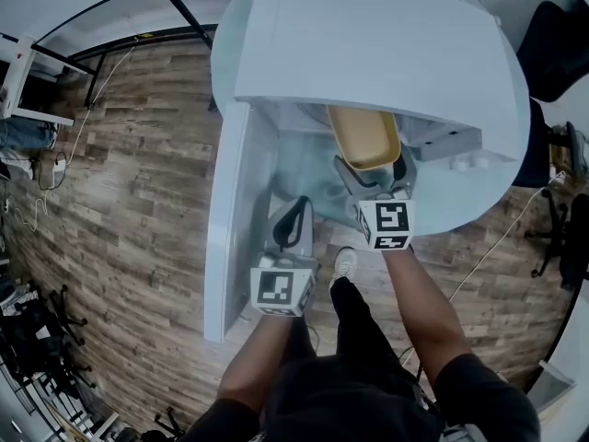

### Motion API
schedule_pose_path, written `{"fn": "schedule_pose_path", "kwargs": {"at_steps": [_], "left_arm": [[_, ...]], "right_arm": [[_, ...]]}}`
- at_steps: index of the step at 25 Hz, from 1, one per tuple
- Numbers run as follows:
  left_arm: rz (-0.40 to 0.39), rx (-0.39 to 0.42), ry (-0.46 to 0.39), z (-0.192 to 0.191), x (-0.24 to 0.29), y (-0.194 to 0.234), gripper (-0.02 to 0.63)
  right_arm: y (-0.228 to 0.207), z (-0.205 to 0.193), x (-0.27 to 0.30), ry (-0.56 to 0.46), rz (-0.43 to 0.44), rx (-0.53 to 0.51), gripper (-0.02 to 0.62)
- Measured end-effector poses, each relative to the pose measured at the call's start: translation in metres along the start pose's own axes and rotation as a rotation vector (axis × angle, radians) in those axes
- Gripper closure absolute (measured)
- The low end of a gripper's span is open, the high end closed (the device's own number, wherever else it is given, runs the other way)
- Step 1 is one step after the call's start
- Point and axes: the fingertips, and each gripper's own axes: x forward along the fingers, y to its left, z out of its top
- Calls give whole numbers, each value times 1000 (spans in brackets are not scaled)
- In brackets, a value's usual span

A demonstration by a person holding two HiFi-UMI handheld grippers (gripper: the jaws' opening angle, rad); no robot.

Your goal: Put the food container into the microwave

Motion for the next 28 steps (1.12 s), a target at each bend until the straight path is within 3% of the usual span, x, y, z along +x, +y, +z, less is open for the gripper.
{"fn": "schedule_pose_path", "kwargs": {"at_steps": [9, 28], "left_arm": [[-57, 12, 2, -2, -7, -26, 600], [-4, 19, 10, -1, 3, -4, 600]], "right_arm": [[-6, 3, 28, 26, -24, -1, 91], [-23, -8, 57, 117, -71, 27, 91]]}}
